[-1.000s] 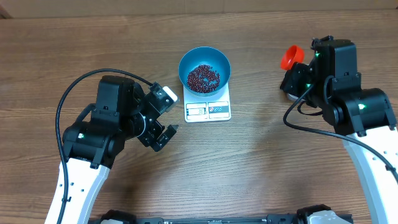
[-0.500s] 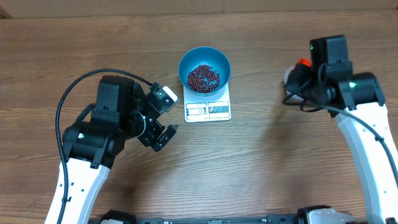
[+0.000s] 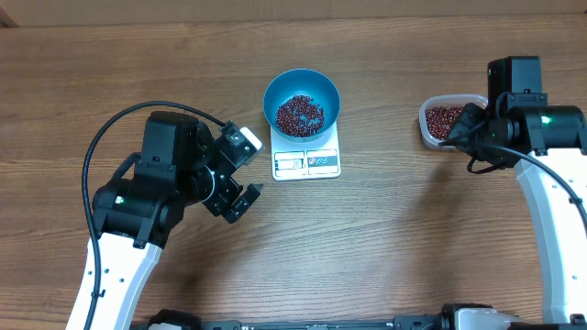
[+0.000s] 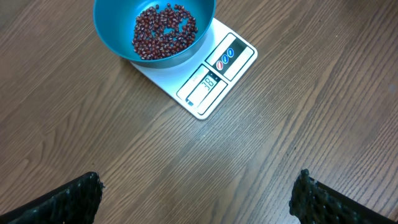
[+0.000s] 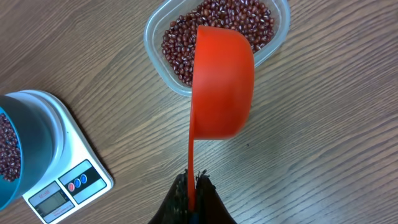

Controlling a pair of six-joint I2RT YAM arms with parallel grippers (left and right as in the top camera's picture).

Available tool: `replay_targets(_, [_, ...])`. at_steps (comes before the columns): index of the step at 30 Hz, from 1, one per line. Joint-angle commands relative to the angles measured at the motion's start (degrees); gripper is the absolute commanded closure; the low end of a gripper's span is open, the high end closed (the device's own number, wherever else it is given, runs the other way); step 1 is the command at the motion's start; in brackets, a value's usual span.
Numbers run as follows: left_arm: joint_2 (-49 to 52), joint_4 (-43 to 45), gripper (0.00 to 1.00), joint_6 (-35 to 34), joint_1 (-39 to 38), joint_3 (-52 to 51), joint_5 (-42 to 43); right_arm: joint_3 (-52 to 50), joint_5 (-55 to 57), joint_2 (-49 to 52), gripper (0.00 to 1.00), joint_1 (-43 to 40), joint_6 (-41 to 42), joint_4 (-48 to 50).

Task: Scoop item into bowl and weigh 150g on scale
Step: 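Position the red scoop over the bean tub with the right gripper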

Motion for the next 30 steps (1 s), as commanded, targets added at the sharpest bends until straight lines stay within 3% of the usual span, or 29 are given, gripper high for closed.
replay_targets(1, [0.2,0.17,0.0,-0.61,0.28,1.4,-0.17,1.29,0.5,-0.24,0.96,-0.37,-2.75,0.09])
replay_targets(15, [0.2,0.17,0.0,-0.61,0.28,1.4,-0.17,1.29,7.56,0.66,0.96,-0.46,-4.85,-4.09])
replay_targets(30, [0.2,0.17,0.0,-0.61,0.28,1.4,-0.17,1.42,7.56,6.64,0.96,-2.99,-6.97,-5.75])
